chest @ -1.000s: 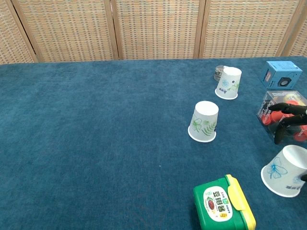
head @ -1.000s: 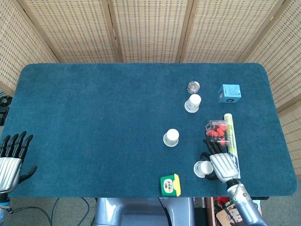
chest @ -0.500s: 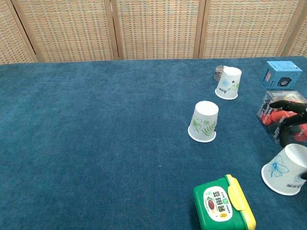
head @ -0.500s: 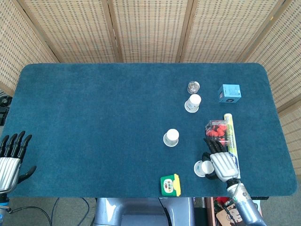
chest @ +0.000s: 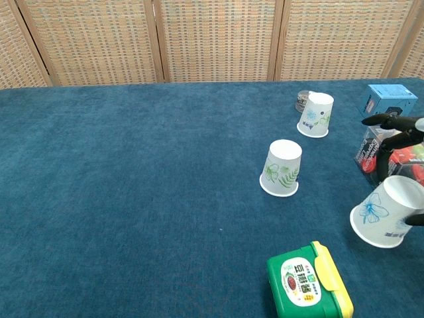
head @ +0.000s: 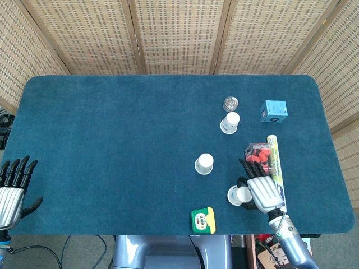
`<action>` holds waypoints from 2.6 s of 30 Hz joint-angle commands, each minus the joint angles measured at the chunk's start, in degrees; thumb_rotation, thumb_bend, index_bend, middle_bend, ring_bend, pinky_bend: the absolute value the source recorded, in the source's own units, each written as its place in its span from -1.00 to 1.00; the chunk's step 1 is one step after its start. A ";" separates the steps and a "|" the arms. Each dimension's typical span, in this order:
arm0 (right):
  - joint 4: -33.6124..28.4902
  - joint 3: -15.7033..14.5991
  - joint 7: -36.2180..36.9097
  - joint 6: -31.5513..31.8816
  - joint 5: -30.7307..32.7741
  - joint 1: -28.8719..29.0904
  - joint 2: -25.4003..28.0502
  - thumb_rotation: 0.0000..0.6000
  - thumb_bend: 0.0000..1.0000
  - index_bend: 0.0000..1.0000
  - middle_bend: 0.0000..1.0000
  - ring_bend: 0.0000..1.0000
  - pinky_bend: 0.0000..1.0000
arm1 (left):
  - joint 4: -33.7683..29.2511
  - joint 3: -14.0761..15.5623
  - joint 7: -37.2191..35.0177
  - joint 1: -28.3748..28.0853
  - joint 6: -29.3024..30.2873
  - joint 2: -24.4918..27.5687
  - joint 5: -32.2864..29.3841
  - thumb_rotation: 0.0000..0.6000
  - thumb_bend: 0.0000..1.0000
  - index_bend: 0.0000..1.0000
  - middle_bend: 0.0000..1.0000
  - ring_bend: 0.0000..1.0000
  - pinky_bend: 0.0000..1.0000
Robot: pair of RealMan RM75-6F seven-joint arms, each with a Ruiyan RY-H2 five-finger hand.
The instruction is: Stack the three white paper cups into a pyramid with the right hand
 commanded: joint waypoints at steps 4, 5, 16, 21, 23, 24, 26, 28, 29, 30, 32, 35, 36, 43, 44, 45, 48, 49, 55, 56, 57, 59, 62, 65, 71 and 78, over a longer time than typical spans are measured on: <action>-2.13 2.21 -4.21 -1.38 3.10 2.68 -0.28 1.00 -0.74 0.04 -1.00 -1.00 -1.00 | 0.01 -0.10 -0.07 0.04 -0.06 0.08 -0.30 1.00 -0.59 -1.00 -1.00 -1.00 -1.00; -2.51 2.69 -5.16 -1.72 4.08 3.29 -0.46 1.00 -0.74 0.04 -1.00 -1.00 -1.00 | 0.03 -0.12 -0.05 0.01 -0.14 0.08 -0.36 1.00 -0.59 -1.00 -1.00 -1.00 -1.00; -2.14 5.65 -12.04 -3.83 11.85 8.77 -3.57 1.00 -0.74 0.06 -1.00 -1.00 -1.00 | 0.13 -0.19 -0.35 -0.04 -0.23 0.12 -0.47 1.00 -0.59 -1.00 -1.00 -1.00 -1.00; -0.24 6.50 -14.19 -4.66 15.79 11.14 -5.15 1.00 -0.74 0.06 -1.00 -1.00 -1.00 | 0.19 -0.21 -0.40 -0.08 -0.33 0.10 -0.54 1.00 -0.59 -1.00 -1.00 -1.00 -1.00; 0.66 6.87 -14.68 -5.01 17.40 12.11 -5.71 1.00 -0.74 0.07 -1.00 -1.00 -1.00 | 0.25 -0.20 -0.41 -0.15 -0.54 0.05 -0.65 1.00 -0.59 -1.00 -1.00 -1.00 -1.00; 1.05 7.02 -14.80 -5.07 17.99 12.46 -5.93 1.00 -0.74 0.07 -1.00 -1.00 -1.00 | 0.28 -0.19 -0.39 -0.17 -0.63 0.03 -0.67 1.00 -0.59 -1.00 -1.00 -1.00 -1.00; 1.52 7.18 -14.87 -5.14 18.71 12.89 -6.18 1.00 -0.74 0.07 -1.00 -1.00 -1.00 | 0.31 -0.17 -0.32 -0.22 -0.72 -0.01 -0.68 1.00 -0.59 -1.00 -1.00 -1.00 -1.00; 2.08 7.39 -14.86 -5.26 19.41 13.34 -6.42 1.00 -0.74 0.07 -1.00 -1.00 -1.00 | 0.32 -0.15 -0.25 -0.25 -0.81 -0.06 -0.67 1.00 -0.59 -1.00 -1.00 -1.00 -1.00; 2.36 7.49 -14.84 -5.32 19.73 13.56 -6.55 1.00 -0.74 0.07 -1.00 -1.00 -1.00 | 0.33 -0.14 -0.21 -0.27 -0.82 -0.09 -0.64 1.00 -0.59 -1.00 -1.00 -1.00 -1.00; 2.64 7.59 -14.81 -5.38 20.06 13.78 -6.65 1.00 -0.74 0.07 -1.00 -1.00 -1.00 | 0.34 -0.13 -0.18 -0.29 -0.85 -0.12 -0.62 1.00 -0.59 -1.00 -1.00 -1.00 -1.00; 3.50 7.92 -14.77 -5.55 21.04 14.45 -6.94 1.00 -0.74 0.07 -1.00 -1.00 -1.00 | 0.40 -0.15 -0.09 -0.34 -0.93 -0.19 -0.66 1.00 -0.59 -1.00 -1.00 -1.00 -1.00; 4.54 8.42 -14.50 -5.78 22.02 15.44 -7.32 1.00 -0.74 0.07 -1.00 -1.00 -1.00 | 0.55 -0.15 -0.02 -0.46 -1.34 -0.31 -0.94 1.00 -0.59 -1.00 -1.00 -1.00 -1.00; 4.89 8.48 -14.50 -5.94 22.42 15.76 -7.43 1.00 -0.74 0.07 -1.00 -1.00 -1.00 | 0.61 -0.15 0.01 -0.52 -1.47 -0.37 -0.99 1.00 -0.59 -1.00 -1.00 -1.00 -1.00; 6.80 8.93 -14.31 -6.08 24.88 17.68 -8.17 1.00 -0.74 0.08 -1.00 -1.00 -1.00 | 0.79 -0.21 0.14 -0.66 -1.78 -0.55 -1.29 1.00 -0.59 -1.00 -1.00 -1.00 -1.00; 7.00 8.96 -14.29 -6.14 25.19 17.91 -8.21 1.00 -0.74 0.08 -1.00 -1.00 -1.00 | 0.79 -0.23 0.07 -0.65 -1.73 -0.54 -1.31 1.00 -0.59 -1.00 -1.00 -1.00 -1.00; 7.11 8.96 -14.27 -6.16 25.37 18.06 -8.23 1.00 -0.74 0.08 -1.00 -1.00 -1.00 | 0.79 -0.24 0.04 -0.64 -1.70 -0.53 -1.31 1.00 -0.59 -1.00 -1.00 -1.00 -1.00; 7.71 9.12 -14.11 -6.48 26.40 18.74 -8.47 1.00 -0.74 0.08 -1.00 -1.00 -1.00 | 0.79 -0.33 0.02 -0.63 -1.66 -0.51 -1.48 1.00 -0.59 -1.00 -1.00 -1.00 -1.00; 7.95 9.11 -14.12 -6.61 26.73 19.01 -8.57 1.00 -0.74 0.08 -1.00 -1.00 -1.00 | 0.78 -0.34 0.02 -0.64 -1.74 -0.50 -1.58 1.00 -0.59 -1.00 -1.00 -1.00 -1.00; 9.71 9.16 -13.76 -6.89 28.33 20.49 -9.62 1.00 -0.74 0.08 -1.00 -1.00 -1.00 | 0.91 -0.29 -0.02 -0.73 -1.99 -0.54 -1.73 1.00 -0.59 -1.00 -1.00 -1.00 -1.00; 9.97 9.16 -13.64 -6.86 28.40 20.66 -9.76 1.00 -0.74 0.08 -1.00 -1.00 -1.00 | 0.92 -0.27 -0.01 -0.75 -2.02 -0.55 -1.72 1.00 -0.59 -1.00 -1.00 -1.00 -1.00; 10.21 9.13 -13.55 -6.82 28.43 20.82 -9.88 1.00 -0.74 0.08 -1.00 -1.00 -1.00 | 0.93 -0.26 0.01 -0.76 -2.04 -0.57 -1.71 1.00 -0.59 -1.00 -1.00 -1.00 -1.00; 10.71 9.04 -13.39 -6.85 28.64 21.19 -10.09 1.00 -0.74 0.08 -1.00 -1.00 -1.00 | 0.93 -0.24 0.06 -0.81 -2.11 -0.59 -1.71 1.00 -0.59 -1.00 -1.00 -1.00 -1.00; 11.33 8.85 -13.15 -6.93 29.04 21.60 -10.30 1.00 -0.74 0.08 -1.00 -1.00 -1.00 | 0.94 -0.25 0.08 -0.84 -2.14 -0.62 -1.75 1.00 -0.59 -1.00 -1.00 -1.00 -1.00; 11.92 8.61 -13.05 -6.89 29.53 21.92 -10.47 1.00 -0.74 0.08 -1.00 -1.00 -1.00 | 0.93 -0.25 0.07 -0.87 -2.11 -0.66 -1.71 1.00 -0.59 -1.00 -1.00 -1.00 -1.00; 12.18 8.10 -12.63 -6.98 29.83 22.17 -10.64 1.00 -0.74 0.07 -1.00 -1.00 -1.00 | 0.95 -0.22 0.01 -0.87 -2.09 -0.69 -1.71 1.00 -0.59 -1.00 -1.00 -1.00 -1.00; 13.78 7.90 -10.65 -5.63 28.01 22.11 -12.10 1.00 -0.74 0.02 -1.00 -1.00 -1.00 | 0.94 -0.09 0.12 -0.85 -1.92 -0.75 -1.41 1.00 -0.59 -1.00 -1.00 -1.00 -1.00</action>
